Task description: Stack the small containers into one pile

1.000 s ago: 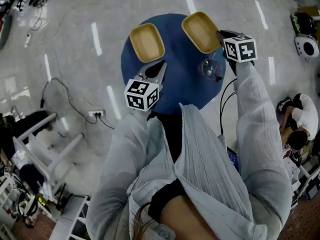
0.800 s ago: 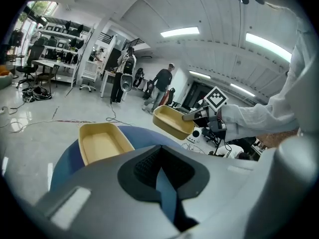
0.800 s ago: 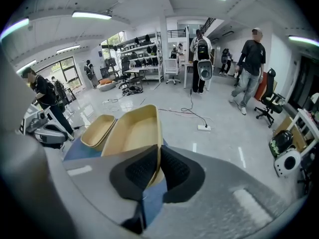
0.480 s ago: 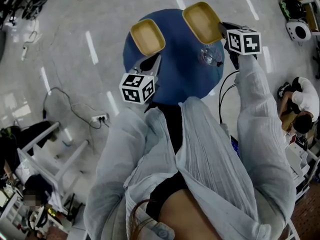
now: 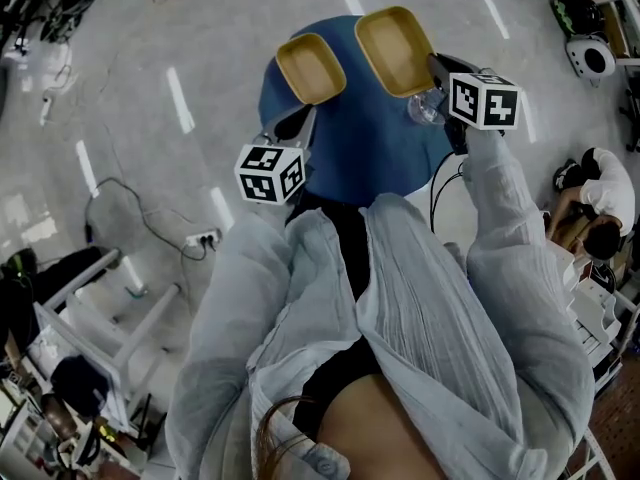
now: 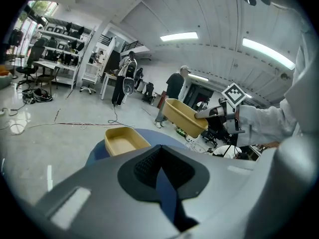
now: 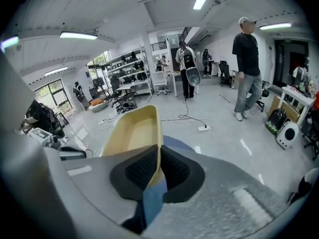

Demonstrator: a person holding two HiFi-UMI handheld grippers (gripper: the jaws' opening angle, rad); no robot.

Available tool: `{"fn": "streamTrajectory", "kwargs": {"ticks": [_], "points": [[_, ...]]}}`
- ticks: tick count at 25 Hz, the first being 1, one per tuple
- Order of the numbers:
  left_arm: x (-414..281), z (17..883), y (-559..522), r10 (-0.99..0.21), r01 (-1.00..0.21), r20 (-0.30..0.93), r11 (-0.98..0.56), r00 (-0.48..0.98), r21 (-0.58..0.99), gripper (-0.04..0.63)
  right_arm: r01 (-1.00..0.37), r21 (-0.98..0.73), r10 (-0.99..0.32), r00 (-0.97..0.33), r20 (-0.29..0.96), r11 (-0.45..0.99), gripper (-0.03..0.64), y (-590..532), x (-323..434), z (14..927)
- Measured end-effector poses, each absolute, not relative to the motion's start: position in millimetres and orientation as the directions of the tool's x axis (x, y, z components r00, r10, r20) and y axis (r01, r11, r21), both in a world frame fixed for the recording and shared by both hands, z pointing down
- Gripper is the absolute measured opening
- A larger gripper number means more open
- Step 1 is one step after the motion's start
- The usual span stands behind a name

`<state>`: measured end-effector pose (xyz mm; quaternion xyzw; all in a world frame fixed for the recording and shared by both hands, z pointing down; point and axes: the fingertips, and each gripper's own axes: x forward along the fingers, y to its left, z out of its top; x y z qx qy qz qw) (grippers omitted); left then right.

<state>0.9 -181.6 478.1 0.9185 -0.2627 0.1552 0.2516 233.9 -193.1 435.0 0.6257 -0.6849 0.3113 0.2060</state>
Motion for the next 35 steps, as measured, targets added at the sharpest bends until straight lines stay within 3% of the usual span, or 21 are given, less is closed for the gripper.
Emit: {"fn": "streamTrajectory", "kwargs": {"ticks": [16, 35], "points": [[-81, 491, -203, -0.528, -0.688, 0.449, -0.620, 0.721, 0.377, 0.012, -0.943, -0.330, -0.705, -0.255, 0.662, 0.032, 0.020, -234, 118, 491], [-109, 508, -202, -0.568, -0.748, 0.487, -0.524, 0.663, 0.406, 0.012, -0.936, -0.352, -0.660, -0.270, 0.701, 0.009, 0.020, -256, 99, 537]]}}
